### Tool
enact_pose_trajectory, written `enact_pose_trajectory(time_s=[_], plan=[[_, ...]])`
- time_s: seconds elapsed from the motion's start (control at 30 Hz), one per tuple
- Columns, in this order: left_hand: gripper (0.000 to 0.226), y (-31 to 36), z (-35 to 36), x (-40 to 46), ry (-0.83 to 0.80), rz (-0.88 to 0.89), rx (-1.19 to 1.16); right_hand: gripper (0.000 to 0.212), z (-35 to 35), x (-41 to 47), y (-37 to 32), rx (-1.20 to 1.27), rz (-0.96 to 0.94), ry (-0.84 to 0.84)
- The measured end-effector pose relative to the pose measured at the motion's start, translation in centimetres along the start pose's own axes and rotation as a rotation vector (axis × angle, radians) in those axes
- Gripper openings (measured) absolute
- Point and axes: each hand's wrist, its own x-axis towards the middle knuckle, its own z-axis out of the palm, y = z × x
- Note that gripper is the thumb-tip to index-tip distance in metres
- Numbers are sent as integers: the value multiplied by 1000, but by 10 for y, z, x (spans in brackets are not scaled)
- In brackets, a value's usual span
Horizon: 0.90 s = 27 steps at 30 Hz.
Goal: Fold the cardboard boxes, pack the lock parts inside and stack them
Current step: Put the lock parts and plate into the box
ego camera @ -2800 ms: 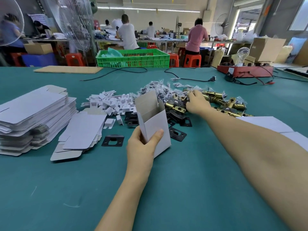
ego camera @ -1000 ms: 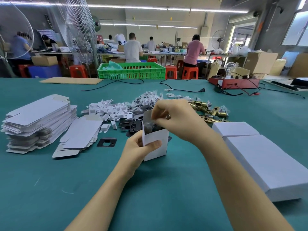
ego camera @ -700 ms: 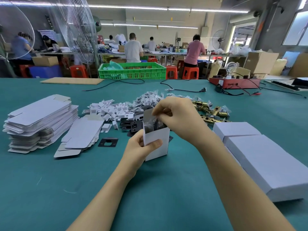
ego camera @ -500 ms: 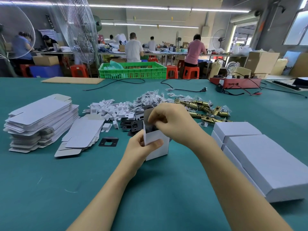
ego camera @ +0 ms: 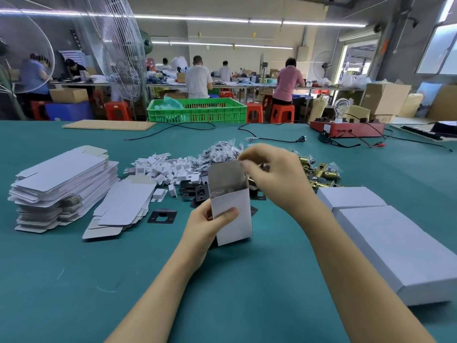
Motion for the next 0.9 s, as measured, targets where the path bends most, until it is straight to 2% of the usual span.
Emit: enact_pose_trajectory(time_s=[0.07, 0.1, 0.17, 0.23, 0.33, 0.47, 0.6, 0.67, 0.73, 0.83, 0.9], plan=[[26, 0, 1, 1, -22, -11, -56, 9, 4, -4, 8, 126, 171, 110], [27, -1, 1, 1, -25, -16, -72, 8, 8, -7, 12, 196, 283, 87], [29, -2, 2, 2, -15, -9, -74, 22, 20, -20, 21, 391, 496, -45], [34, -3, 4, 1, 0, 8, -27, 36, 34, -37, 30, 565, 611, -119], [33, -4, 9, -2, 3, 41, 65, 43, 49, -61, 36, 821, 713, -55], [41, -5, 17, -4, 4, 51, 127, 50, 59, -70, 44, 943, 757, -52], [70, -1, 17, -7, -116, -23, 93, 58, 62, -68, 51, 935, 785, -125], [82, 3, 20, -7, -113, -117, -34, 59, 62, -67, 50, 941, 797, -166], [72, 7, 22, -5, -83, -145, -106, 60, 62, -67, 50, 948, 802, -178], [46, 8, 25, -3, -97, -138, -80, 64, 60, -67, 49, 954, 794, -177], [37, 8, 24, -3, -51, -126, -48, 64, 59, -68, 48, 956, 784, -178]])
